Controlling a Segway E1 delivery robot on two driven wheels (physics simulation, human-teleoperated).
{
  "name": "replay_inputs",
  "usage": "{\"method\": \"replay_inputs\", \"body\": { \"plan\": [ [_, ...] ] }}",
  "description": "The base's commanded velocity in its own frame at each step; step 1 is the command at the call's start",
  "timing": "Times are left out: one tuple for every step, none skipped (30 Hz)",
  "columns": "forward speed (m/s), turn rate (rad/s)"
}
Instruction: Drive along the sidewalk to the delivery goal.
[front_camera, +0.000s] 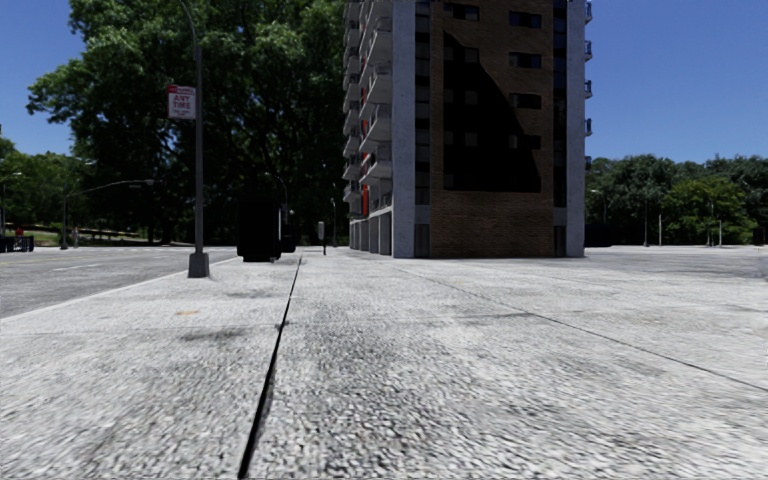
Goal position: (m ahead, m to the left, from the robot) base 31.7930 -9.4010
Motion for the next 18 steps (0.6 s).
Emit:
{"method": "replay_inputs", "body": {
  "plan": [
    [2.00, -0.57],
    [2.00, -0.57],
    [2.00, -0.57],
    [2.00, -0.57],
    [2.00, -0.57],
    [2.00, -0.57],
    [2.00, -0.57],
    [2.00, -0.57],
    [2.00, -0.57],
    [2.00, -0.57],
    [2.00, -0.57],
    [2.00, -0.57],
    [2.00, -0.57],
    [2.00, -0.57],
    [2.00, -0.57],
    [2.00, -0.57],
    [2.00, -0.57],
    [2.00, -0.57]
  ]
}}
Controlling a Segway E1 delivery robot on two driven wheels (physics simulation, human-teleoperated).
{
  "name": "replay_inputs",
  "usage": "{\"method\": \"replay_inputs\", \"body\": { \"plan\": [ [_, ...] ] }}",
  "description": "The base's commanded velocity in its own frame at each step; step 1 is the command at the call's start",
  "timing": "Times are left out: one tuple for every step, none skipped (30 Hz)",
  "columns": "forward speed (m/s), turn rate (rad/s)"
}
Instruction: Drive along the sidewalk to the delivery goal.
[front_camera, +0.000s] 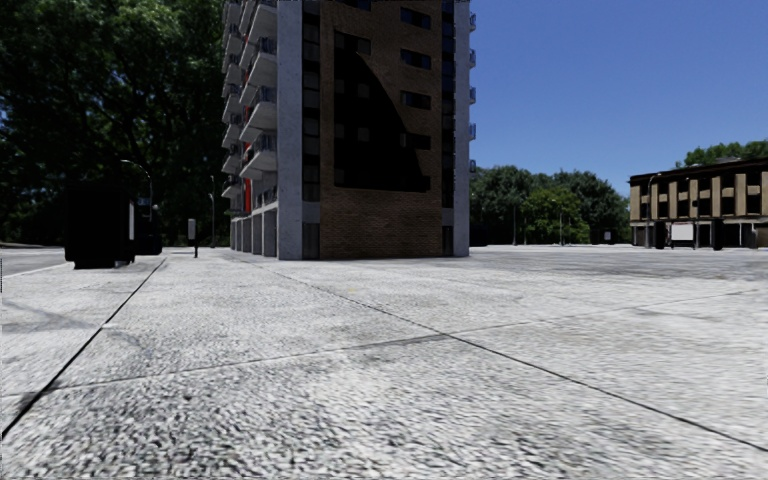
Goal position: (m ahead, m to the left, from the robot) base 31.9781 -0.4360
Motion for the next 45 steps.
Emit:
{"method": "replay_inputs", "body": {
  "plan": [
    [2.00, -0.57],
    [2.00, -0.57],
    [2.00, -0.57],
    [2.00, -0.57],
    [2.00, -0.57],
    [2.00, -0.57],
    [2.00, -0.57],
    [2.00, -0.57],
    [2.00, -0.57],
    [2.00, -0.57],
    [2.00, -0.57],
    [2.00, -0.57],
    [2.00, -0.57],
    [2.00, -0.57],
    [2.00, -0.57],
    [2.00, -0.57],
    [2.00, -0.57],
    [2.00, -0.57],
    [2.00, -0.57],
    [2.00, -0.57],
    [2.00, -0.57],
    [2.00, -0.57],
    [2.00, -0.14],
    [2.00, 0.00],
    [2.00, 0.00],
    [2.00, 0.00],
    [2.00, 0.00],
    [2.00, 0.00],
    [2.00, 0.00],
    [2.00, 0.00],
    [2.00, 0.00],
    [2.00, 0.00],
    [2.00, 0.00],
    [2.00, 0.00],
    [2.00, 0.00],
    [2.00, 0.00],
    [2.00, 0.00],
    [2.00, 0.00],
    [2.00, 0.00],
    [2.00, 0.00],
    [2.00, 0.00],
    [2.00, 0.00],
    [2.00, 0.00],
    [2.00, 0.00],
    [2.00, 0.00]
  ]
}}
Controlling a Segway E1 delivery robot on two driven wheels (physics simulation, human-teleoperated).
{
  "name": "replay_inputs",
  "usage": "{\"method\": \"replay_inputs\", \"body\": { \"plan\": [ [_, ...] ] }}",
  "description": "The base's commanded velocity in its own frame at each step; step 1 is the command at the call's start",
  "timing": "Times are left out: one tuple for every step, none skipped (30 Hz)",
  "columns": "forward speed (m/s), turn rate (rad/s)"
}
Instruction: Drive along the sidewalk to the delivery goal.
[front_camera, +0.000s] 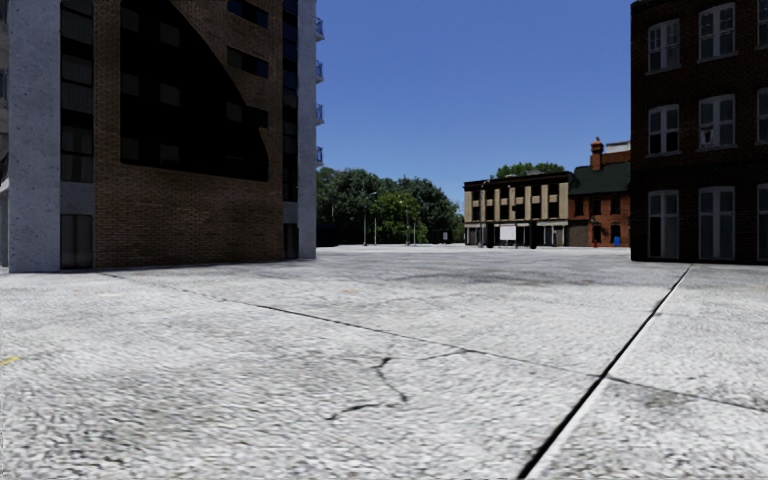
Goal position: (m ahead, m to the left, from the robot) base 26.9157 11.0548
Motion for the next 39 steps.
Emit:
{"method": "replay_inputs", "body": {
  "plan": [
    [2.00, 0.00],
    [2.00, 0.00],
    [2.00, 0.00],
    [2.00, 0.00],
    [2.00, 0.00],
    [2.00, 0.00],
    [2.00, 0.00],
    [2.00, 0.00],
    [2.00, 0.00],
    [2.00, 0.00],
    [2.00, 0.00],
    [2.00, 0.00],
    [2.00, 0.00],
    [2.00, 0.00],
    [2.00, 0.00],
    [2.00, 0.00],
    [2.00, 0.00],
    [2.00, 0.00],
    [2.00, 0.00],
    [2.00, 0.00],
    [2.00, 0.00],
    [2.00, 0.00],
    [2.00, 0.00],
    [2.00, 0.00],
    [2.00, 0.00],
    [2.00, 0.00],
    [2.00, 0.00],
    [2.00, 0.00],
    [2.00, 0.00],
    [2.00, 0.00],
    [2.00, 0.00],
    [2.00, 0.00],
    [2.00, 0.00],
    [2.00, 0.00],
    [2.00, 0.00],
    [2.00, 0.00],
    [2.00, 0.00],
    [2.00, 0.00],
    [2.00, 0.00]
  ]
}}
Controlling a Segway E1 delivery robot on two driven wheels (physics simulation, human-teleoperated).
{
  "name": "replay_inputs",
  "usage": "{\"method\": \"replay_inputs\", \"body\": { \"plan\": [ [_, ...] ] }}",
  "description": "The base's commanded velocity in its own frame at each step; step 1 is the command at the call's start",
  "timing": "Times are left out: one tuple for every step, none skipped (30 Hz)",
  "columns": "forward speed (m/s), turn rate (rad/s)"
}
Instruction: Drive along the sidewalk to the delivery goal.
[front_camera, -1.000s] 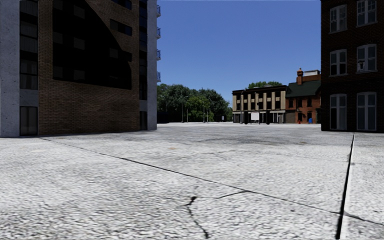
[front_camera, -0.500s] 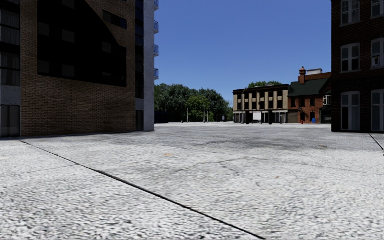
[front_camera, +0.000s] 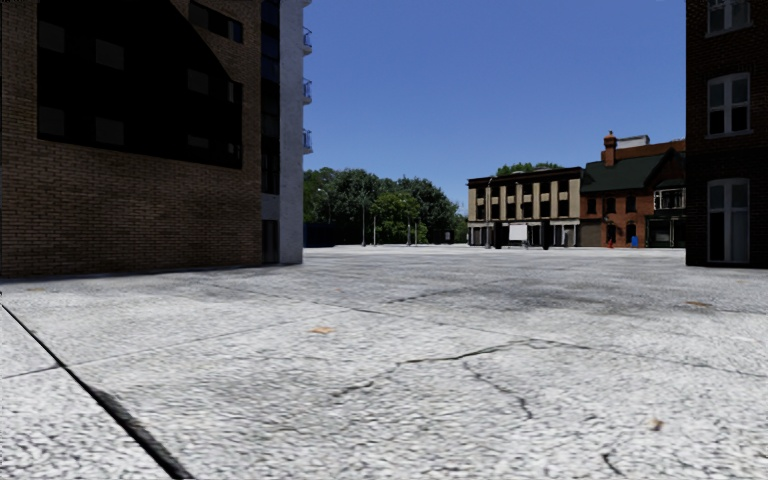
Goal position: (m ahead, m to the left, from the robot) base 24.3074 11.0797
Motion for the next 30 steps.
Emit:
{"method": "replay_inputs", "body": {
  "plan": [
    [2.00, 0.00],
    [2.00, 0.00],
    [2.00, 0.00],
    [2.00, 0.00],
    [2.00, 0.00],
    [2.00, 0.00],
    [2.00, 0.00],
    [2.00, 0.00],
    [2.00, 0.00],
    [2.00, 0.00],
    [2.00, 0.00],
    [2.00, 0.00],
    [2.00, 0.00],
    [2.00, 0.00],
    [2.00, 0.00],
    [2.00, 0.00],
    [2.00, 0.00],
    [2.00, 0.00],
    [2.00, 0.00],
    [2.00, 0.00],
    [2.00, 0.00],
    [2.00, 0.00],
    [2.00, 0.00],
    [2.00, 0.00],
    [2.00, 0.00],
    [2.00, 0.00],
    [2.00, 0.00],
    [2.00, 0.00],
    [2.00, 0.00],
    [2.00, 0.00]
  ]
}}
